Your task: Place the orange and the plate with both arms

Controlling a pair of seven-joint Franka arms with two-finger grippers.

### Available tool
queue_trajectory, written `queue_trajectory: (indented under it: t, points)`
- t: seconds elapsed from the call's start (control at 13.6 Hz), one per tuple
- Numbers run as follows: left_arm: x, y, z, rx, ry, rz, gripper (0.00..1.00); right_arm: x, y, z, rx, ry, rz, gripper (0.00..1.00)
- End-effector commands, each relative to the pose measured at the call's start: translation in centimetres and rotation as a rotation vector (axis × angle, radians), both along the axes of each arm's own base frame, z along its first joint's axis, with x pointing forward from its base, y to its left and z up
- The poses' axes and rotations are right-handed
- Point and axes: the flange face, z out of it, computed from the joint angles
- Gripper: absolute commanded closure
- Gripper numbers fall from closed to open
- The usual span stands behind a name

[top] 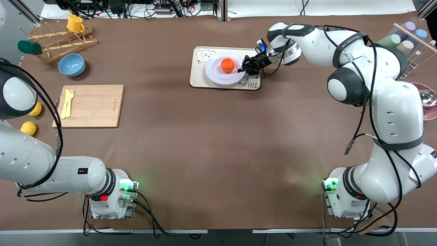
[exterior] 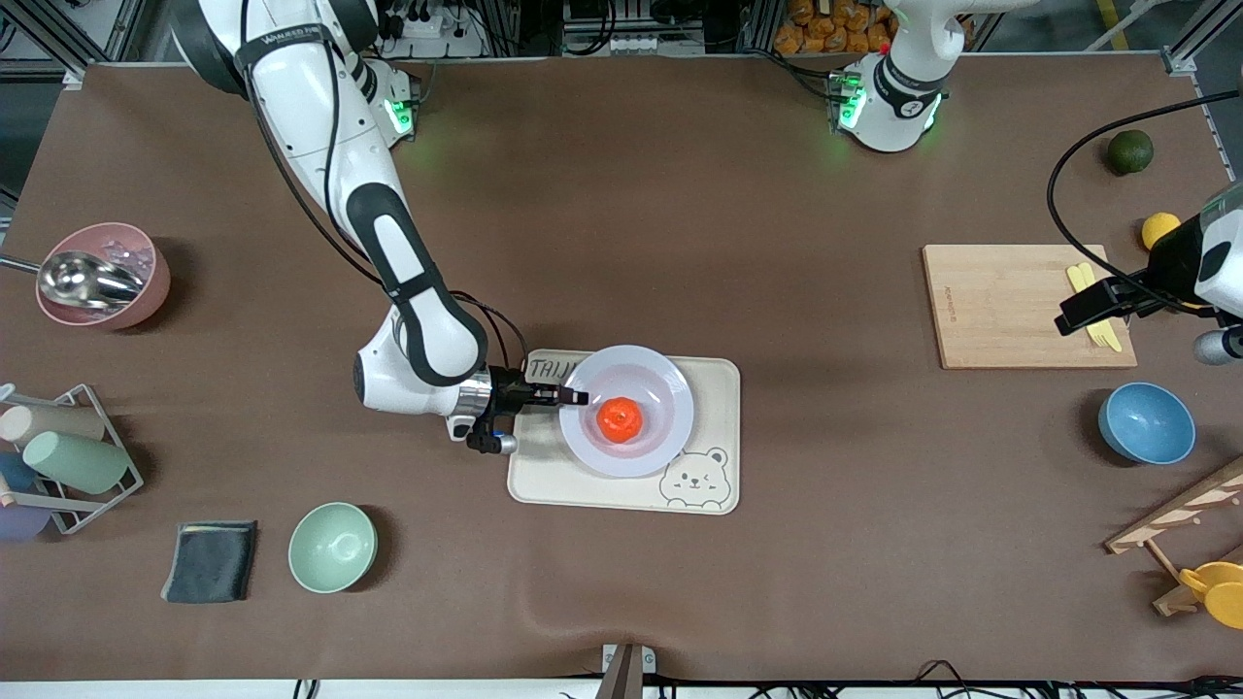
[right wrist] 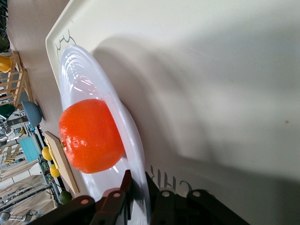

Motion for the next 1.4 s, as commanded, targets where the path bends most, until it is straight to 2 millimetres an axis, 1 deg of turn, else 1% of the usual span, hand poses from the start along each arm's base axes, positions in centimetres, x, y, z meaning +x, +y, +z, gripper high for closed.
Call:
queue_trajectory:
  t: [0.0,0.07,0.22,0.29,0.44,0.51,0.59,0.66,0.73,0.88,1.1,1.25,1.32]
  points:
    - [0.0,0.0,0.6,-0.021,-0.014,-0.015,0.00,0.9,0.3,0.5,0.007,-0.020,0.015,0.00]
    - [0.0,0.0,0.8,-0.021,-0.018,-0.015,0.00,1.1,0.3,1.0,0.011,-0.035,0.023,0.00]
    - [0.0,-0.2,1.6,-0.018,-0.030,-0.015,0.00,2.1,-1.3,3.5,0.029,-0.059,0.015,0.00]
    - [0.0,-0.3,1.6,-0.015,-0.029,-0.017,0.00,2.4,-2.1,4.6,0.054,-0.053,0.024,0.00]
    - [0.0,-0.2,1.6,-0.009,-0.027,-0.017,0.00,3.4,-4.9,7.1,0.039,-0.066,0.093,0.00]
    - [0.0,-0.4,1.6,-0.009,-0.027,-0.020,0.00,4.0,-6.4,8.9,0.010,-0.088,0.129,0.00]
    - [-0.1,-0.3,1.5,-0.009,-0.021,-0.019,0.00,4.4,-7.9,11.0,-0.029,-0.118,0.170,0.00]
    - [-0.2,-0.3,1.4,-0.006,-0.006,-0.020,0.00,4.6,-9.8,13.1,-0.082,-0.143,0.207,0.00]
    - [-0.3,-0.1,1.5,-0.006,-0.001,-0.017,0.00,4.6,-11.1,15.1,-0.136,-0.166,0.252,0.00]
    - [-0.3,0.1,1.5,-0.006,-0.001,-0.012,0.00,4.6,-14.6,19.4,-0.230,-0.192,0.331,0.00]
    - [-0.3,0.2,1.5,0.002,-0.001,-0.013,0.00,3.7,-20.1,25.7,-0.375,-0.214,0.417,0.00]
    - [-0.3,0.2,1.6,0.018,-0.003,-0.017,0.00,2.5,-23.4,30.8,-0.481,-0.247,0.454,0.00]
    - [-0.3,0.1,1.8,0.020,-0.007,-0.018,0.00,1.8,-24.6,33.7,-0.541,-0.281,0.470,0.00]
